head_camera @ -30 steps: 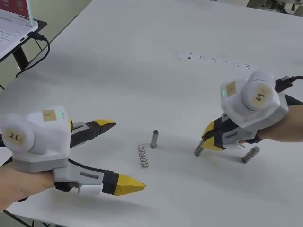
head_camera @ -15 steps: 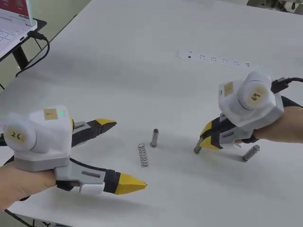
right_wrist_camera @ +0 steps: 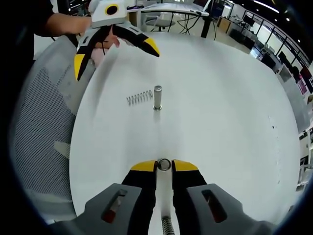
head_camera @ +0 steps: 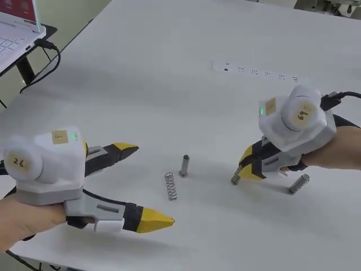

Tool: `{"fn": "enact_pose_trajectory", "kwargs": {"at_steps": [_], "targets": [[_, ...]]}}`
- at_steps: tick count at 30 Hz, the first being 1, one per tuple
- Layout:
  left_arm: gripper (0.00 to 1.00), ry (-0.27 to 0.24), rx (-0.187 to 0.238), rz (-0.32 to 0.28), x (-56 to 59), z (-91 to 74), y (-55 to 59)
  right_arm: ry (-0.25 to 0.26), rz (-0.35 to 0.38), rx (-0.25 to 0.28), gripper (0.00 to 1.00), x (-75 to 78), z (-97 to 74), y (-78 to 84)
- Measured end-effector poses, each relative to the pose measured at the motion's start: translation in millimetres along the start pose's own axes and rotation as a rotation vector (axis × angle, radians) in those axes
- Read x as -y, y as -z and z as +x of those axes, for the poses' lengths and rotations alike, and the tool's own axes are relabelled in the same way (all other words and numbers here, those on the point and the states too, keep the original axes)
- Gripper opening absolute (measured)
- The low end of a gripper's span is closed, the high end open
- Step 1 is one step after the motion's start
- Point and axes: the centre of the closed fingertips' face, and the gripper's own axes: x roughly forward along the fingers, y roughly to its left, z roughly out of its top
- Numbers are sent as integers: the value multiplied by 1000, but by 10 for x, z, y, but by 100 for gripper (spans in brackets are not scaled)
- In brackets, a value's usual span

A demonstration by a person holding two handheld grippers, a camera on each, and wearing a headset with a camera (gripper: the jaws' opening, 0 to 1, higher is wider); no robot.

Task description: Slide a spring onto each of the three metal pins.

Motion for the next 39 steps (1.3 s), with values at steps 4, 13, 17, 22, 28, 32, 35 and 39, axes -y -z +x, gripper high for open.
{"fn": "enact_pose_trajectory", "kwargs": {"at_steps": [4, 13, 17, 22, 28, 32, 35, 39], "targets": [[98, 0, 0, -1, -2, -5, -2, -1, 12, 5, 12, -4, 7, 7], [98, 1, 1, 3, -8, -3, -21, 5, 42, 31, 13, 2, -24, 9], [98, 0, -2, 7, -13, 2, -25, 18, 72, 67, 16, 7, -52, -9], [98, 4, -7, 10, -1, -1, -31, 52, 123, 137, 24, 43, -101, -54], [98, 5, -9, 16, -2, -3, -51, 69, 165, 194, 25, -7, -131, -87], [98, 7, -10, 20, 7, 2, -74, 73, 166, 185, 27, -66, -135, -68], [98, 7, -9, 24, 8, 8, -80, 96, 170, 216, 31, -68, -174, -112], [98, 7, -4, 26, 21, 12, -100, 140, 175, 249, 35, -24, -230, -148]]}}
